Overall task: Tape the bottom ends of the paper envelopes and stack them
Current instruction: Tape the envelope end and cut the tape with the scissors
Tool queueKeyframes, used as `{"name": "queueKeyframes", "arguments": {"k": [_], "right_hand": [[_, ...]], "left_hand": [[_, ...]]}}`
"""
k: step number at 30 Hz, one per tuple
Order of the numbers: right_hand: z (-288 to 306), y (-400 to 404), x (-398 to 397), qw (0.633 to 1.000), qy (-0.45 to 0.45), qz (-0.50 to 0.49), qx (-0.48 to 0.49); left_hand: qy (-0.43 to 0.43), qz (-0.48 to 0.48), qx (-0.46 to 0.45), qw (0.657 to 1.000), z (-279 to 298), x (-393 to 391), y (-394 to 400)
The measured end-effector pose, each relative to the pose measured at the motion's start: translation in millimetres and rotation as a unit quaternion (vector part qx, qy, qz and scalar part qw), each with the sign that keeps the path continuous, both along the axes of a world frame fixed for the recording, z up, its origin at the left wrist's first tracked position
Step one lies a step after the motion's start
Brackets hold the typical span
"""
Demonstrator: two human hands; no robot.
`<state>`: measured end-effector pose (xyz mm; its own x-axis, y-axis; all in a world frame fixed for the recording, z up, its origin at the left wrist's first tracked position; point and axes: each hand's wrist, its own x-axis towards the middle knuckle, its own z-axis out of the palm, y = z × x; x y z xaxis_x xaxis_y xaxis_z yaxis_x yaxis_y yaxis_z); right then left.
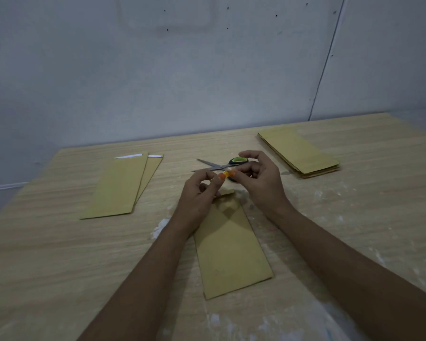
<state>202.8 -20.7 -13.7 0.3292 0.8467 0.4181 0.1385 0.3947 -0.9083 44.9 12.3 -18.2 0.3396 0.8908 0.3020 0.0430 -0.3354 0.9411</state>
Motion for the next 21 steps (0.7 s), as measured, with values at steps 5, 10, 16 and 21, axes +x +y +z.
{"name": "queueKeyframes", "arguments": {"k": [5, 10, 16, 21], "right_hand": [[1.8, -2.4, 1.0, 0.999, -0.032, -0.014, 0.001], [1.0, -3.0, 1.4, 0.996, -0.068, -0.041, 0.028], [2.9, -2.1, 3.9, 0.999, -0.043, -0.004, 0.006], [7.2, -4.6, 4.0, 0.999, 0.006, 0.028, -0.019]], "left_hand": [[0.002, 0.012, 0.013, 1.0, 0.8, 0.7, 1.3], [0.001, 0.029, -0.007, 1.0, -0.3, 0.6, 3.7], [-0.01, 0.066, -0.028, 0.997, -1.9, -2.4, 5.6], [-0.019, 0.059, 0.021, 0.998, -3.0, -1.4, 1.6]]}}
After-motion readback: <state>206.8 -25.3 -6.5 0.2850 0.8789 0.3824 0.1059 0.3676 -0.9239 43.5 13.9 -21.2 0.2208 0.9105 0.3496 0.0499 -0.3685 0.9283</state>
